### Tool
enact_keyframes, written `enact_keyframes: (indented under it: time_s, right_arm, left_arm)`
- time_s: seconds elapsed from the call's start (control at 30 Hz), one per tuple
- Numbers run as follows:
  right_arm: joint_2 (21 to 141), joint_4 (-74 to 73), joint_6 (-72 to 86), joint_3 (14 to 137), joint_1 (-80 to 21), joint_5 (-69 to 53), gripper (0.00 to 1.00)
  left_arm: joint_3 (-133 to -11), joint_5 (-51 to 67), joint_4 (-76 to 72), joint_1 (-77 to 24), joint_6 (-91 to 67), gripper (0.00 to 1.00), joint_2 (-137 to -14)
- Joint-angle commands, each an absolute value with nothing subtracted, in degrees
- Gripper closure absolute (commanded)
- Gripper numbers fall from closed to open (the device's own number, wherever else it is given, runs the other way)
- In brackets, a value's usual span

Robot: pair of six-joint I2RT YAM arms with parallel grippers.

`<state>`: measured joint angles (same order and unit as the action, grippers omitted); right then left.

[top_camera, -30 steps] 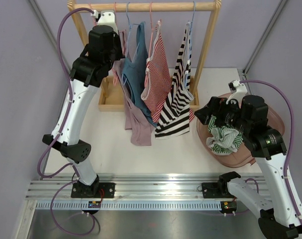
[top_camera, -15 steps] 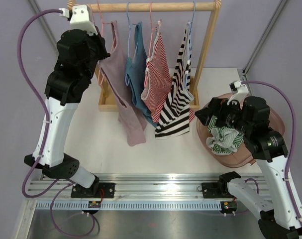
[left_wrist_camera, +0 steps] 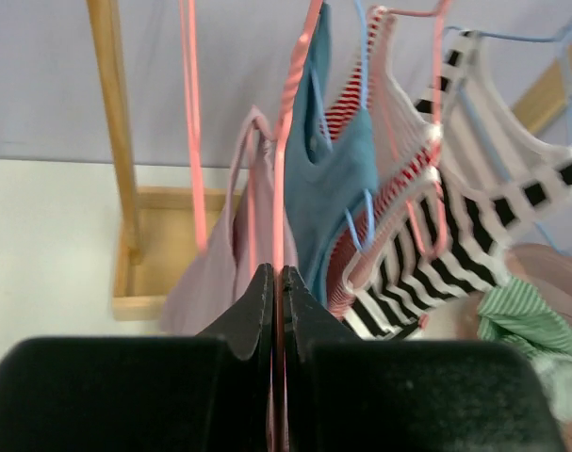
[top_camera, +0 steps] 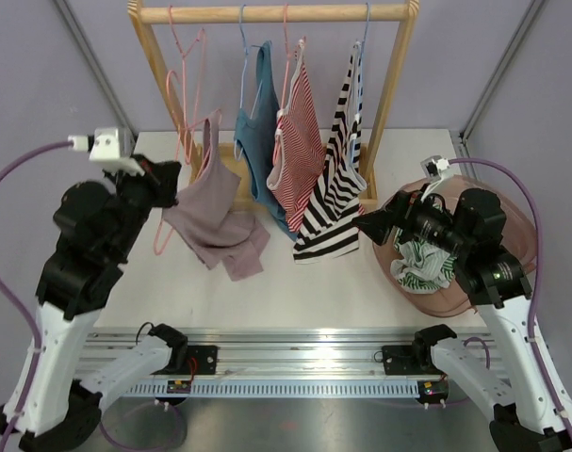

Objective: Remove the tank top from the hanger

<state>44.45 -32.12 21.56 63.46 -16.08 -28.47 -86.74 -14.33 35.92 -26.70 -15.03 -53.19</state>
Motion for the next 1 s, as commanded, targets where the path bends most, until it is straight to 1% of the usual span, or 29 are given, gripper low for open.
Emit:
enact_keyframes:
  time_s: [0.0, 0.03, 0.07, 0.17, 0.23, 0.27, 0.3, 0.37, 0.4, 0.43, 0.47, 0.5, 0.57, 0.6, 0.73, 0.83, 0.97]
  right_arm:
    - [45.8, -20.1, 27.3, 60.1, -15.9, -38.9, 0.01]
    - [46.3, -18.3, 28.3, 59.2, -15.9, -41.7, 0.01]
    - [46.7, -14.8, 29.1, 57.1, -15.9, -42.7, 0.01]
    - [48.7, -9.5, 31.5, 53.4, -16.1, -45.7, 0.01]
    - [49.4, -7.2, 32.6, 51.9, -17.5, -46.3, 0.01]
    - [50.1, -5.2, 32.9, 50.6, -18.6, -45.9, 0.00]
    - [50.4, -4.1, 33.3, 49.8, -19.9, -45.2, 0.00]
    - [51.9, -1.8, 32.9, 48.5, -26.5, -40.4, 0.00]
    - [52.6, -0.6, 32.8, 47.8, -29.0, -37.8, 0.01]
    - [53.3, 1.8, 33.0, 46.5, -33.8, -33.7, 0.00]
    - [55.4, 5.4, 33.5, 45.9, -35.5, -32.1, 0.00]
    - [56.7, 7.2, 35.0, 45.2, -37.2, -30.7, 0.01]
    - [60.0, 10.9, 36.0, 43.8, -40.8, -25.1, 0.02]
    - [61.1, 11.6, 36.4, 43.5, -41.8, -20.5, 0.03]
    - [66.0, 13.4, 36.8, 42.3, -44.3, -12.3, 0.04]
    - [68.1, 14.3, 37.5, 41.1, -44.2, -9.7, 0.05]
    - [68.8, 15.7, 37.6, 40.3, -44.3, -9.7, 0.08]
  left_arm:
    - [-78.3, -6.3, 26.6, -26.9, -19.4, 1.00, -41.1]
    - [-76.2, -4.7, 26.3, -26.9, -19.9, 1.00, -39.2]
    - [-72.7, -3.6, 27.1, -26.9, -20.1, 1.00, -37.6]
    - [-67.4, -1.6, 31.3, -26.8, -21.2, 1.00, -30.9]
    - [-66.1, -0.7, 35.0, -26.8, -21.0, 1.00, -27.4]
    - [-65.7, -0.4, 39.2, -26.8, -20.7, 1.00, -26.6]
    - [-65.0, 1.9, 41.3, -26.8, -20.7, 1.00, -25.9]
    - [-64.0, 7.4, 45.4, -26.8, -20.0, 1.00, -25.0]
    - [-63.1, 14.2, 46.1, -26.8, -20.1, 1.00, -24.8]
    - [-61.2, 18.0, 46.6, -26.8, -20.4, 1.00, -24.7]
    - [-59.8, 22.0, 46.3, -26.8, -20.8, 1.00, -24.9]
    - [-58.4, 29.5, 45.9, -26.8, -21.2, 1.00, -24.6]
    - [-54.0, 33.6, 43.1, -26.8, -23.4, 1.00, -23.5]
    - [-52.7, 34.4, 41.9, -26.8, -24.2, 1.00, -22.6]
    - [-46.5, 34.1, 34.3, -26.8, -29.8, 1.00, -18.9]
    - [-43.1, 32.9, 27.7, -26.8, -33.7, 1.00, -17.8]
    - [-39.6, 30.7, 25.1, -26.8, -36.5, 1.00, -18.5]
